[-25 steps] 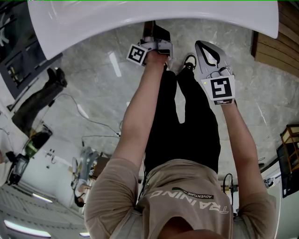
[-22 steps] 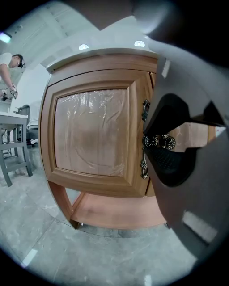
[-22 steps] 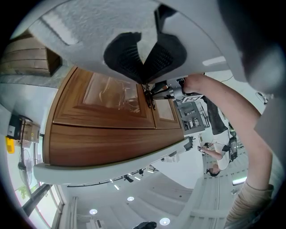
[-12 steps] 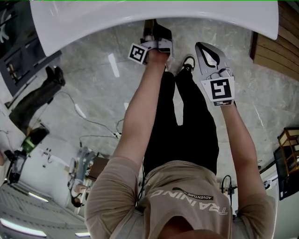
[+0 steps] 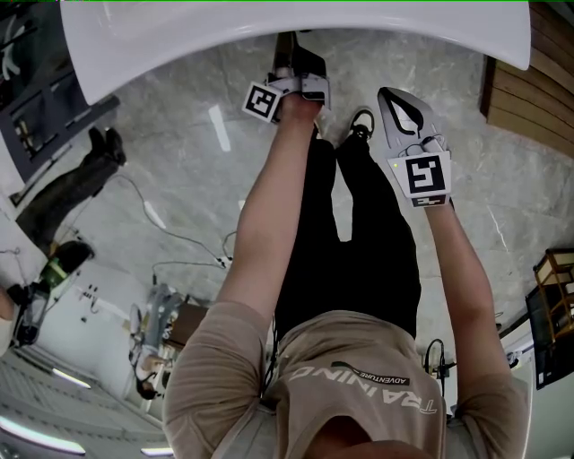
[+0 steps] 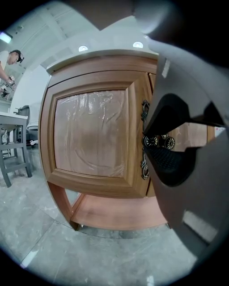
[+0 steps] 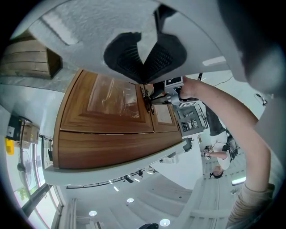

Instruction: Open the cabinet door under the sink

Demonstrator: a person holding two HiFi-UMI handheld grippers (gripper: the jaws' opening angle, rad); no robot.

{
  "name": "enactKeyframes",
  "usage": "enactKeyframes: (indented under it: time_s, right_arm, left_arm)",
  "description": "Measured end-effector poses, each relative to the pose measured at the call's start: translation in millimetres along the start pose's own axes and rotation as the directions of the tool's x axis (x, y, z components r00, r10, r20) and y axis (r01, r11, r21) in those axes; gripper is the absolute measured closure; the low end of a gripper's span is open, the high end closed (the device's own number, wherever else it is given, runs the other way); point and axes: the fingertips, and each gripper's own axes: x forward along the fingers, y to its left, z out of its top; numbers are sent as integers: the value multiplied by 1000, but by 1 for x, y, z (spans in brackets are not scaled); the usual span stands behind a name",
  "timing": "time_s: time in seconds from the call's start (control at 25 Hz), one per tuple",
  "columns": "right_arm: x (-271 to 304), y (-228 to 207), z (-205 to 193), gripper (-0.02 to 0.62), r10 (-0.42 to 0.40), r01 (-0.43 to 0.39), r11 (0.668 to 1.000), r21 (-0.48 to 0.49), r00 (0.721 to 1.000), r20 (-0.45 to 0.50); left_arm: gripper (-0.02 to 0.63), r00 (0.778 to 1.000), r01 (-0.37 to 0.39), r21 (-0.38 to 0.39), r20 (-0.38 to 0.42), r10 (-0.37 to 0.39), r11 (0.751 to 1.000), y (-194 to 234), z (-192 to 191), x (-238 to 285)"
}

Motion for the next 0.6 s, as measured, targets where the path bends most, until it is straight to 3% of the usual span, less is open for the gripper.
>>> enactKeyframes:
  time_s: [0.2, 0.4, 0.6]
  right_arm:
    - [2, 3, -1, 592, 2, -2, 1000, 19, 1000, 10]
    - [6, 10, 3, 592, 15, -16, 1000, 20, 1000, 28]
    - [6, 16, 2, 592, 21, -21, 1000, 20, 999, 31]
  left_arm:
    - [506, 1000, -5, -6, 6, 5, 1000, 0, -1, -2]
    - [507, 999, -25, 37, -45, 27, 999, 0, -2, -4]
    - [508, 997, -35, 33, -65, 37, 999, -1, -4, -11]
